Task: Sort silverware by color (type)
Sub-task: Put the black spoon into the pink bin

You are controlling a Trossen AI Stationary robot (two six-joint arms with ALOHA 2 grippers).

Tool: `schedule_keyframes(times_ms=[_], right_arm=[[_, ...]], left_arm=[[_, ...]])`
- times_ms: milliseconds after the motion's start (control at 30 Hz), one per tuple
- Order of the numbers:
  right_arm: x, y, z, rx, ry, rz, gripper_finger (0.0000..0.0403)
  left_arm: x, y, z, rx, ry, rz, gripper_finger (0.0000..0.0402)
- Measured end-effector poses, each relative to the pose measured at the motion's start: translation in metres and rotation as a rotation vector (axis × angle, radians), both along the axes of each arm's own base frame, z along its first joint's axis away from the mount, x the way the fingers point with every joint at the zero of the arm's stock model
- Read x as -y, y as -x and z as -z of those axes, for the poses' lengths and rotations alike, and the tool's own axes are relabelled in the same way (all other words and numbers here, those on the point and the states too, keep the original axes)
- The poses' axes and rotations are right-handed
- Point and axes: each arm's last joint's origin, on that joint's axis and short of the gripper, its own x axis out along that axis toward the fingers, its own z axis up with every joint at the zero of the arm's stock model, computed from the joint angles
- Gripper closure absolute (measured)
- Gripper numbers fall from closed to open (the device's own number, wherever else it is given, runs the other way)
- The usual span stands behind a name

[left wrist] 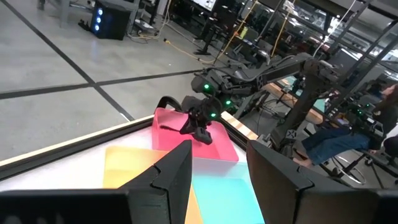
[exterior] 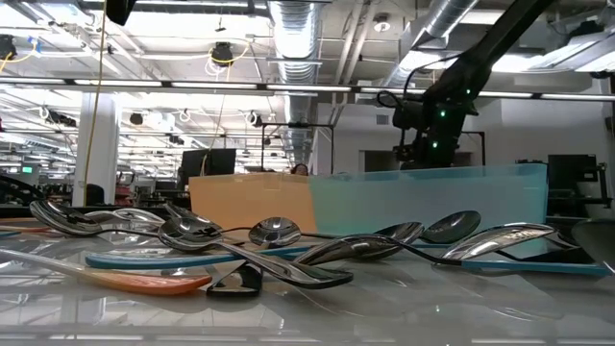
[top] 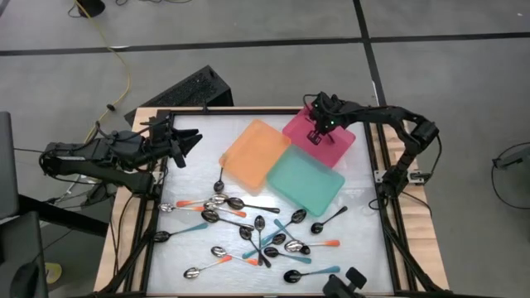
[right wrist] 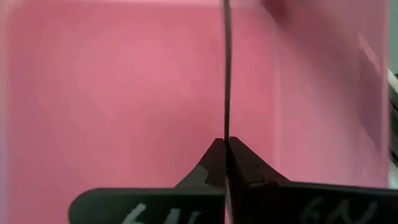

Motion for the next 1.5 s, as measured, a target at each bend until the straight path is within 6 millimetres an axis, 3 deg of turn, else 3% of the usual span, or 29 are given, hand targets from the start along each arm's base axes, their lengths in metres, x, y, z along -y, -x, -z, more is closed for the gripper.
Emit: schedule_keyframes(times_ms=[500,833,1167,1367,1500], right_arm=[[0.0,-0.004,0.015,-0.045,-0.028,-0.012,0.0393],[-0.001,-0.003,0.017,-0.058,-0.042,-0.011,0.0342],[-0.001,-0.002,0.017,-0.063,-0.047,-0.013,0.0337],[-0.002,-0.005,0.007,-0.106,-0.067,-0.062,0.0336],[0.002,-0.011,-0.017,-0.077,0.012,-0.064,0.0336]], left_arm=[[0.0,0.0,0.0,0.0,0.002,-0.001,0.0262],[0.0,0.0,0.0,0.0,0.002,-0.001,0.0262],[0.0,0.0,0.0,0.001,0.002,0.0,0.0262],[0.0,0.0,0.0,0.0,0.003,0.0,0.0262],[0.0,0.0,0.0,0.0,0.002,0.0,0.0262]])
